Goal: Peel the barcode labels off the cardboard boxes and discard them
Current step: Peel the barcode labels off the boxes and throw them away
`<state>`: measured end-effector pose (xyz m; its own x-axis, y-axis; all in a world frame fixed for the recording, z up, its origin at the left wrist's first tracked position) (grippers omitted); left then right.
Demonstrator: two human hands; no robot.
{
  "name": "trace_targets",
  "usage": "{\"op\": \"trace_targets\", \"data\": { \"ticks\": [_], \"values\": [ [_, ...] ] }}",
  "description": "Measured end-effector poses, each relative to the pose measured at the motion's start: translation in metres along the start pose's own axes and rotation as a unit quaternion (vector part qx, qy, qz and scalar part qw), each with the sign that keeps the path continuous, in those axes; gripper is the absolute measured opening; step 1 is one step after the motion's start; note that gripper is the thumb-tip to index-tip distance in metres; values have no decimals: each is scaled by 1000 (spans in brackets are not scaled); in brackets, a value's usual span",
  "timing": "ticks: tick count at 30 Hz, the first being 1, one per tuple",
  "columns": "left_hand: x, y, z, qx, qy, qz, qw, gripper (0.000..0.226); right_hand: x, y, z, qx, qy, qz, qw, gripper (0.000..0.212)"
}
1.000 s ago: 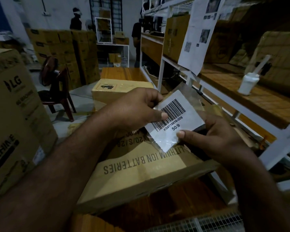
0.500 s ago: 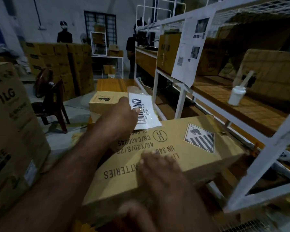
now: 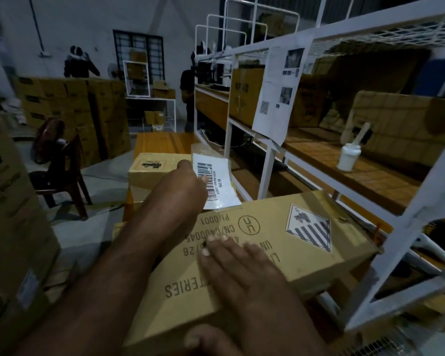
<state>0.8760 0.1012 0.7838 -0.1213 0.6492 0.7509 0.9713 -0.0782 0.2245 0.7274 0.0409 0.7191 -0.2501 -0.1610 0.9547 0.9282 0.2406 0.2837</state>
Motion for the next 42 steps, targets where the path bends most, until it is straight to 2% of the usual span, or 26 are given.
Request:
{"op": "trace_targets", "data": {
  "ticks": [3,4,6,8,11,13,16,19,22,25,29,32,34,37,39,42],
  "values": [
    [-1,0,2,1,-18,-5,1000,30,20,-10,-55,-112,8,-55,992,86],
    [-1,1,3,0,-20,-7,1000,30,21,-12,-73,-156,-16,-42,987,90],
    [-1,3,4,1,-14,-6,1000,33,24,-2,-81,-192,-48,-16,980,95],
    [-1,5,6,4,-12,-1,1000,37,18,11,-50,-161,-29,20,986,101],
    [3,7,6,-7,-15,-10,1000,32,4,15,6,-64,12,32,997,104],
    [3,7,5,-16,-26,-8,1000,32,10,7,16,-5,-17,-42,999,91],
    [1,6,4,-25,-39,1,999,34,20,-12,-8,-13,43,-104,994,74],
    [2,3,5,-30,-56,-1,998,33,29,-22,-60,-115,64,-94,987,75],
    [3,2,5,-34,-58,-7,998,32,38,-27,-108,-228,-8,-79,970,90],
    [2,3,3,-25,-57,-8,998,33,31,-19,-115,-278,-40,-46,959,102],
    [1,12,1,-27,-35,-17,999,33,13,12,-59,-219,-15,7,976,106],
    [0,20,4,-30,-22,-14,999,37,9,30,-9,-138,1,13,990,98],
    [0,27,8,-31,-19,-8,999,39,7,35,25,-59,27,-14,998,84],
    [-2,32,17,-31,-44,8,999,37,7,18,43,25,56,-100,993,61],
    [-3,32,17,-46,-50,6,998,33,11,4,27,32,100,-110,988,55],
    [-1,31,14,-59,-49,-5,997,31,17,-4,-25,-51,80,-53,994,75]
  ]
}}
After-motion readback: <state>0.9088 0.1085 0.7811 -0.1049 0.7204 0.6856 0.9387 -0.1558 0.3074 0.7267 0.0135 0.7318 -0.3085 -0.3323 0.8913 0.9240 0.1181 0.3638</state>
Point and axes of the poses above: each hand's wrist, its own y-axis towards the middle knuckle, its own x-axis out of the back of the hand, z = x × y, the point moved 10 cm from there along y, towards the middle knuckle, and after that the axes turned 5 degrees about -z, right-handed, at the moved point
